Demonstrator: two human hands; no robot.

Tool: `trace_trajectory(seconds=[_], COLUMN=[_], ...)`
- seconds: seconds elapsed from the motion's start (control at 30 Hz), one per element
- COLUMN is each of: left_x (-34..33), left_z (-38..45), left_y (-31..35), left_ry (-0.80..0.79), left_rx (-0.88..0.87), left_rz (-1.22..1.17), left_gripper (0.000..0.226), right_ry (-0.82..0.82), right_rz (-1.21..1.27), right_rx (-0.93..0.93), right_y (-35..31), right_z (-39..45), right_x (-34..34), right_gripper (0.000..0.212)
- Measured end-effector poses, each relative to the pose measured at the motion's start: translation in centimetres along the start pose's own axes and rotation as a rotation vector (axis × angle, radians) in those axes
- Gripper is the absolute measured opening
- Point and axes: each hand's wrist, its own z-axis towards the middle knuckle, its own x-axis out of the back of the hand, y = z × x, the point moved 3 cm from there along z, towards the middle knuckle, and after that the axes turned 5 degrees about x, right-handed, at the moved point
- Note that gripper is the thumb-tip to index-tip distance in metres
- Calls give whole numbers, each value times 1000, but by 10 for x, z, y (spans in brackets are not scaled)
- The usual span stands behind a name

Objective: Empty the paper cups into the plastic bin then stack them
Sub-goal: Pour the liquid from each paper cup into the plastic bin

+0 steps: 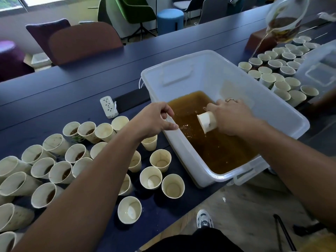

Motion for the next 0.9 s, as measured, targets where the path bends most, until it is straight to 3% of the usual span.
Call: trace_trajectory(seconds=[0.1, 0.27, 0.4, 0.53, 0.63, 0.77, 0.9], left_x=[-1, -1, 13, 42, 65, 91, 108], left_z=[-2, -10, -26, -47, -64, -91, -115], left_y=[-2, -7, -3, -2, -16, -44, -79], left_ry=[32, 45, 73, 218, 323, 411, 447], left_rx=[-6, -2, 10, 16, 33, 113, 230], left_rz=[-11, -145, -415, -349, -272, -146, -66], left_gripper=[36, 29, 16, 18, 11, 12, 9], right_ry=[77, 260, 351, 383, 343, 137, -30], right_rz=[196, 804, 936, 973, 971, 862, 811], right_rx=[-49, -78, -3, 106, 233, 392, 497], right_y=[1, -16, -47, -79, -108, -142, -169], right_z=[1, -8, -19, -19, -11, 1, 13], right_x=[1, 11, 30, 54, 63, 61, 51], right_gripper=[57, 72, 72, 71, 82, 100, 81])
